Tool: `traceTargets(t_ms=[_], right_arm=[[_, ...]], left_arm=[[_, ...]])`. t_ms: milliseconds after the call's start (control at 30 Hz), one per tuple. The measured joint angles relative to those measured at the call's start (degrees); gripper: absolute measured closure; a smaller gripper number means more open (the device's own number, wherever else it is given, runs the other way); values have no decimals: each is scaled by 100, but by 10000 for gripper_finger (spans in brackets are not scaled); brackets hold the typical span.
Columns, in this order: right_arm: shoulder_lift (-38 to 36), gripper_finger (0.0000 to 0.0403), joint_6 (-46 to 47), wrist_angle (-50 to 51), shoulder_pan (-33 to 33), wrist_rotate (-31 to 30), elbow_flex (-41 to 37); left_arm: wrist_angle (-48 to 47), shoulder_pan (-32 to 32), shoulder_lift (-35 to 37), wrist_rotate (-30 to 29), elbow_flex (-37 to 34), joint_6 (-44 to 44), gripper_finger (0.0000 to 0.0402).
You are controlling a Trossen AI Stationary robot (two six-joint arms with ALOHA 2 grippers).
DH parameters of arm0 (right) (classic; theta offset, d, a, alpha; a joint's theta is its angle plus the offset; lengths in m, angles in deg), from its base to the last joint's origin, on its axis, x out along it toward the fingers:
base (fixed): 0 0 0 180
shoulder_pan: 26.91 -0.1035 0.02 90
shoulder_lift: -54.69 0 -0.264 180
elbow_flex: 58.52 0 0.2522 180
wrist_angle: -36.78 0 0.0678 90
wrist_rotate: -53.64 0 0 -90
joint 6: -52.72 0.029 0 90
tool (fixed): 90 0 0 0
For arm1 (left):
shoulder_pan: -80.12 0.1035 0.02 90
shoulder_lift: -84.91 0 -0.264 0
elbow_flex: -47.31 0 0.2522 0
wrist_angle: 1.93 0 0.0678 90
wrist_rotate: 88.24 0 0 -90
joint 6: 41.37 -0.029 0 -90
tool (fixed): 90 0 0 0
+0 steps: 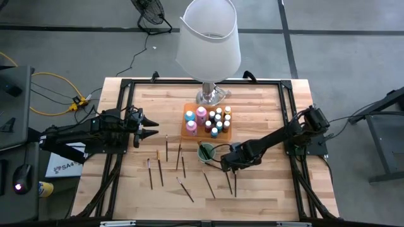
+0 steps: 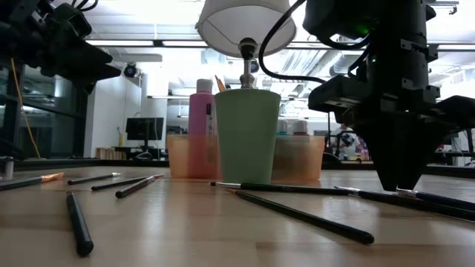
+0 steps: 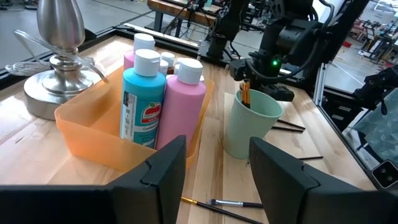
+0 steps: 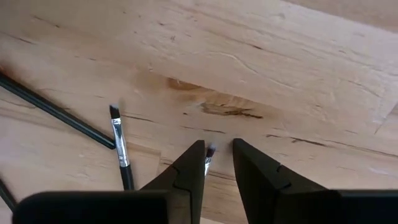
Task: Pick & Place Paint Supplies
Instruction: Put the gray paintbrushes into the green cup
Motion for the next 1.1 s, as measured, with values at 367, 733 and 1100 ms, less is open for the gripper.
traceTargets(t_ms=[367, 733, 1100], right_arm=[[0, 325, 258, 9, -56, -25, 0], [0, 373, 277, 61, -59, 45, -9], [-71, 399, 260, -11, -62, 157, -16]], left_arm=[[0, 0, 0, 0, 0, 0, 229], [0, 0, -1, 0, 0, 0, 229], [0, 0, -1, 0, 0, 0, 229]])
